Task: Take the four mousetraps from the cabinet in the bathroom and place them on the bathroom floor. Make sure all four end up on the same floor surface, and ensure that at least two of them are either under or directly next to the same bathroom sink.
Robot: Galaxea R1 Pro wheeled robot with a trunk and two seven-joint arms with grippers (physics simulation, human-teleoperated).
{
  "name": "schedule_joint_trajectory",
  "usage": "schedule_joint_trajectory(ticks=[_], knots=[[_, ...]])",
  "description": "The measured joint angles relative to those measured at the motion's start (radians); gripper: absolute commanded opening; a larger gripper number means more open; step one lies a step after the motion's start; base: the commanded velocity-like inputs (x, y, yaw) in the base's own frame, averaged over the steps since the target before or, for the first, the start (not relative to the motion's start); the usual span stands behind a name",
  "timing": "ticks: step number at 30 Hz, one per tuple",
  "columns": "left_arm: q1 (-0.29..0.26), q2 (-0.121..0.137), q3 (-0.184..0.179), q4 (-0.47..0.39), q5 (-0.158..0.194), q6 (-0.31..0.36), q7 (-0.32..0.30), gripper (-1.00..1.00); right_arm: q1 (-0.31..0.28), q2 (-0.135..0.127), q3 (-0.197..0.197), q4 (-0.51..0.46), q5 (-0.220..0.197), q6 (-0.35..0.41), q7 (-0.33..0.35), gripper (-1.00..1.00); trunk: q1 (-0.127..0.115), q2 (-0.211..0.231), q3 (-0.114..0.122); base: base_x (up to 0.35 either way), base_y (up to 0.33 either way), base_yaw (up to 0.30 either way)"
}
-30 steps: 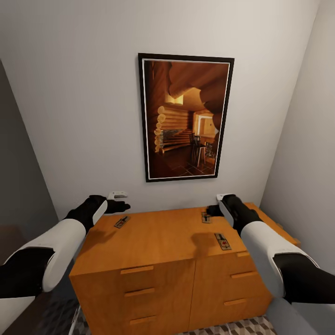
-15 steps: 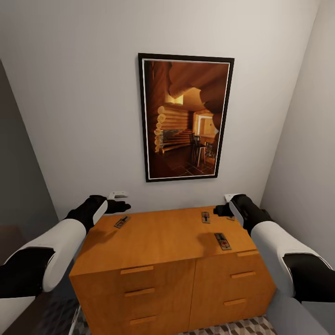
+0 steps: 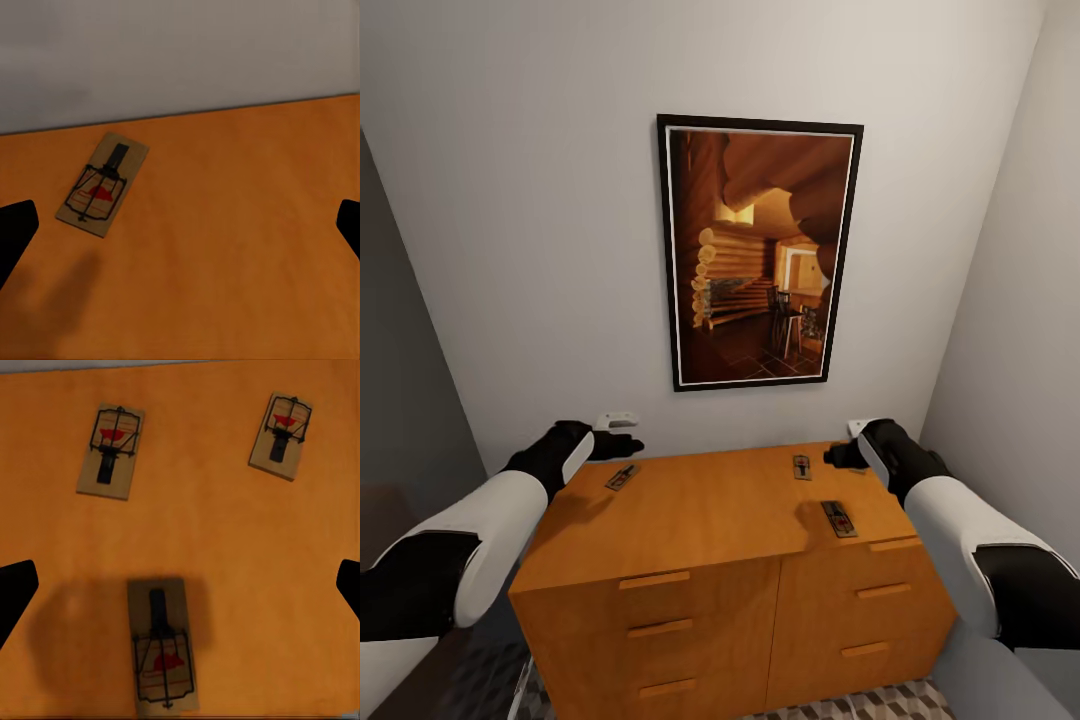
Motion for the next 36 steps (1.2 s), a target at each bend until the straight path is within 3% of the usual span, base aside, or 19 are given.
schedule_joint_trajectory(ticks=[15,36], knots=[[0.000,-0.002,0.000,0.025,0.006,-0.007,-0.001,1.00,0.004,-0.015,0.010,0.051,0.000,0.026,0.004,1.00,0.000,0.000,0.000,0.000,0.000,0.000],[0.000,-0.015,0.000,0.093,0.004,-0.016,-0.001,1.00,0.027,-0.038,0.011,0.084,0.002,-0.023,0.013,1.00,0.000,0.000,0.000,0.000,0.000,0.000]])
